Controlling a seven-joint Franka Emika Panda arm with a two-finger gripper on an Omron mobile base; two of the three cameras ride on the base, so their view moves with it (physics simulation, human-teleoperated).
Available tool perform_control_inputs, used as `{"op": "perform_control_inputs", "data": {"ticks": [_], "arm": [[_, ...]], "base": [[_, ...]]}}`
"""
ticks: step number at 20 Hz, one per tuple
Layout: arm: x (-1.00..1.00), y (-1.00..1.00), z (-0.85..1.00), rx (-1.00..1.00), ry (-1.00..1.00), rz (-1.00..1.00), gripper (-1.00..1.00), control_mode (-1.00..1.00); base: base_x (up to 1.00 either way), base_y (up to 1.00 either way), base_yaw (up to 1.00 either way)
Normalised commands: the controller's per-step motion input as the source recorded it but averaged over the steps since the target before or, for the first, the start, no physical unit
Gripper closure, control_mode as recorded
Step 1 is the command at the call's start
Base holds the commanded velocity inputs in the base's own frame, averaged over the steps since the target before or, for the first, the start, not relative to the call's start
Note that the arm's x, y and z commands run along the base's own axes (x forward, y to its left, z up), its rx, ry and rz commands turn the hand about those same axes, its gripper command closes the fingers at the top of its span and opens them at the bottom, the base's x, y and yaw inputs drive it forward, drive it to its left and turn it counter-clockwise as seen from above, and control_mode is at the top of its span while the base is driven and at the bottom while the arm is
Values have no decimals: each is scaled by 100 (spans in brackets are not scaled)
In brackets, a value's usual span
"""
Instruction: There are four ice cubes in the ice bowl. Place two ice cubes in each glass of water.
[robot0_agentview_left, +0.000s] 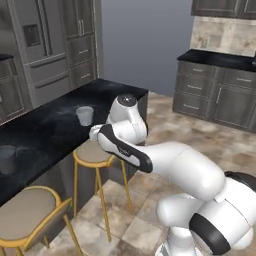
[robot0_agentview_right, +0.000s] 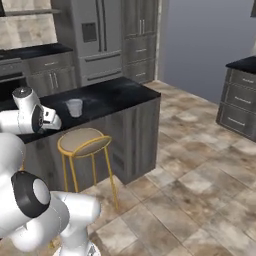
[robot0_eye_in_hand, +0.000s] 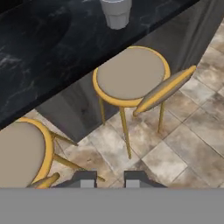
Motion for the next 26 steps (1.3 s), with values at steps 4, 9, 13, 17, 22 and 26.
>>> {"op": "perform_control_inputs", "data": {"ticks": [4, 9, 13, 17, 22, 26], "arm": [[0, 0, 0, 0, 0, 0, 100, 100], [0, 0, 0, 0, 0, 0, 100, 100], [0, 0, 0, 0, 0, 0, 100, 100], [0, 0, 0, 0, 0, 0, 100, 100], [0, 0, 0, 0, 0, 0, 100, 100], [0, 0, 0, 0, 0, 0, 100, 100]], "base": [[97, -59, 0], [66, -98, 6], [82, -67, 13], [72, -56, 24], [45, -22, 35], [41, 0, 39]]}}
